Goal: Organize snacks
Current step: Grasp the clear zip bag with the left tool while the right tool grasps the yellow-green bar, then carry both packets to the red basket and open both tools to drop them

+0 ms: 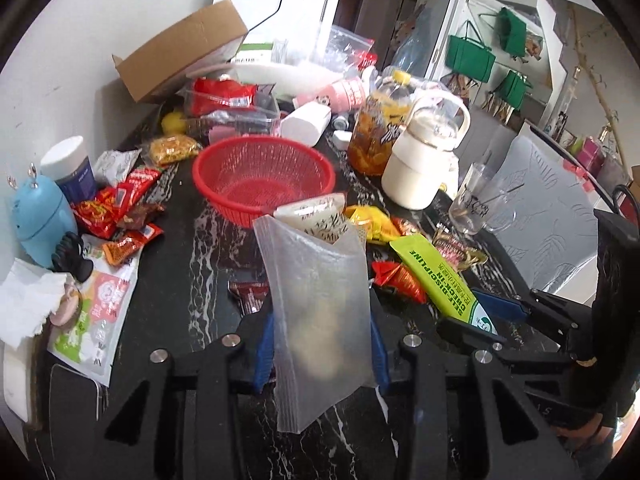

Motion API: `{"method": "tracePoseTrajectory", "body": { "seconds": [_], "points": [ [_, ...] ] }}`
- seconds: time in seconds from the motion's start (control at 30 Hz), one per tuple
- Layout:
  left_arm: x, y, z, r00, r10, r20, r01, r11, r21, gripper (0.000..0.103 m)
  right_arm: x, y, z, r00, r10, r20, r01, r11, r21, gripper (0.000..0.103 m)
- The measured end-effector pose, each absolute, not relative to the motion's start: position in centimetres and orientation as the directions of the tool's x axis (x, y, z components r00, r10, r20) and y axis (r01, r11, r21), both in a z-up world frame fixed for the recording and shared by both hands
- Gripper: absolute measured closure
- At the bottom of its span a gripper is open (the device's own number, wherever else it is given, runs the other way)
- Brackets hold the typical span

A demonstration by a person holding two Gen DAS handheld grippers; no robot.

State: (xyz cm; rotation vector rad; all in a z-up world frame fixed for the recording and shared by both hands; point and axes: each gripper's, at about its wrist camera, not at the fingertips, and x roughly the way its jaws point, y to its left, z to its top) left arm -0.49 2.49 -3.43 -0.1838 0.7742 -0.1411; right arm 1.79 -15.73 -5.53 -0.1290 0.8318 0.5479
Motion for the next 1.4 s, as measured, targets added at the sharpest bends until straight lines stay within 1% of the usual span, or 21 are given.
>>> {"method": "tracePoseTrajectory", "body": {
  "seconds": [0.17,0.33,0.6,0.9,1.1,1.4],
  "points": [
    [0.1,3.0,-1.8,0.742,-0.190,-0.643,0.064,0.975,-0.214,0.065,2.7,-15.0,-3.9,0.567,0.424,-0.707,-0.524,0.847,0.088,0.055],
    [1.4,3.8,-0.6,0.754,-0.202,-0.625,0.065,0.970,-0.234,0.065,4.1,-14.1,-2.4,0.583,0.440,-0.683,-0.537,0.840,0.083,0.055],
    [5.2,5.5,1.1,0.788,-0.180,-0.589,0.059,0.974,-0.219,0.065,8.1,-12.2,-0.2,0.614,0.454,-0.646,-0.555,0.830,0.057,0.055],
    [10.7,7.5,1.2,0.791,-0.148,-0.594,0.025,0.977,-0.210,0.065,13.0,-9.6,0.6,0.618,0.463,-0.636,-0.583,0.812,0.024,0.055],
    [13.9,8.2,1.1,0.790,-0.116,-0.602,0.009,0.984,-0.178,0.065,15.9,-8.1,0.1,0.617,0.459,-0.639,-0.593,0.806,0.006,0.055],
    [18.4,9.2,-0.8,0.756,-0.085,-0.649,-0.023,0.988,-0.156,0.064,19.7,-6.0,-1.3,0.592,0.453,-0.667,-0.615,0.789,-0.011,0.055]
  ]
}}
